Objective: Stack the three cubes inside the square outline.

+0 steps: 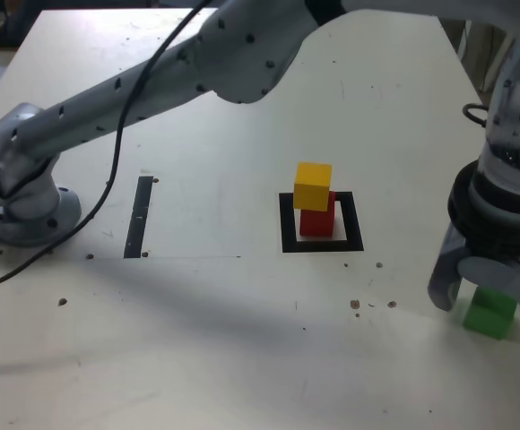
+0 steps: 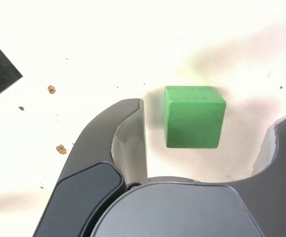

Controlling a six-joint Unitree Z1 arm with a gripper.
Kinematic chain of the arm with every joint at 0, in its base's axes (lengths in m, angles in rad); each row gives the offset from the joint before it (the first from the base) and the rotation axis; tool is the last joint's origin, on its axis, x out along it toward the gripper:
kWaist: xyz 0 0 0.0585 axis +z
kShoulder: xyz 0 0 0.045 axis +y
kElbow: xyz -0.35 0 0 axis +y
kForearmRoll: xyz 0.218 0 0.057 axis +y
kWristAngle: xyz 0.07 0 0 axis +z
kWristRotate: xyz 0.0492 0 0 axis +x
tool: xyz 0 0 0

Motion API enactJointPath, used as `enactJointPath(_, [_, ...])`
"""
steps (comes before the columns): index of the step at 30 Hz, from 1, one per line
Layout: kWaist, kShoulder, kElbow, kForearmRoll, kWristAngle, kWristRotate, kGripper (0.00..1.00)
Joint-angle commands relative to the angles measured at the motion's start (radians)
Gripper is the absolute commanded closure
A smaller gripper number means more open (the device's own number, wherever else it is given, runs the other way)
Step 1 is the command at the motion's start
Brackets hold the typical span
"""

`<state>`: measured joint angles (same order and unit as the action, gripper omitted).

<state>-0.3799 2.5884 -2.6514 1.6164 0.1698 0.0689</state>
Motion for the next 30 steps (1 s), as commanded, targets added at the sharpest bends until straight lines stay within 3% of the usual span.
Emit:
enactJointPath(1, [0.001, -0.003, -0.004, 0.019, -0.004, -0.007, 0.15])
enactJointPath(10, [-0.003, 0.003, 0.004, 0.019, -0.005, -0.012, 0.18])
enactJointPath(22, [-0.014, 0.002, -0.002, 0.022, -0.082, 0.001, 0.33])
enactJointPath(30, [-0.007, 0.006, -0.01, 0.021, -0.099, 0.042, 0.36])
